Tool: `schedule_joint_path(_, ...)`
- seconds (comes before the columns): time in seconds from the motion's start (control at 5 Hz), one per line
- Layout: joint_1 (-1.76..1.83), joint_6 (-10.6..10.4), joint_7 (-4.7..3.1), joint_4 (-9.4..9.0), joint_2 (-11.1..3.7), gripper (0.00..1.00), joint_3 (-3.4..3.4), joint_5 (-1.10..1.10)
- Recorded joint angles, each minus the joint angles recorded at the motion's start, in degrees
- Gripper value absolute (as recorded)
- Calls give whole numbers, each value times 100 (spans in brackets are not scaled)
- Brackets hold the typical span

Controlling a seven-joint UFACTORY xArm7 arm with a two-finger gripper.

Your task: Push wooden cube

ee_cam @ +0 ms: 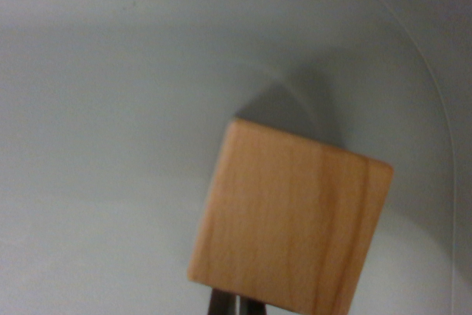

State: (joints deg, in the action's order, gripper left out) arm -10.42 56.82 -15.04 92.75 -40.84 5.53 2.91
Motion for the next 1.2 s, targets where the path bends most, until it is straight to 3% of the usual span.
schedule_joint_path(1.2,-1,122,32,306,-184,100,-26,6)
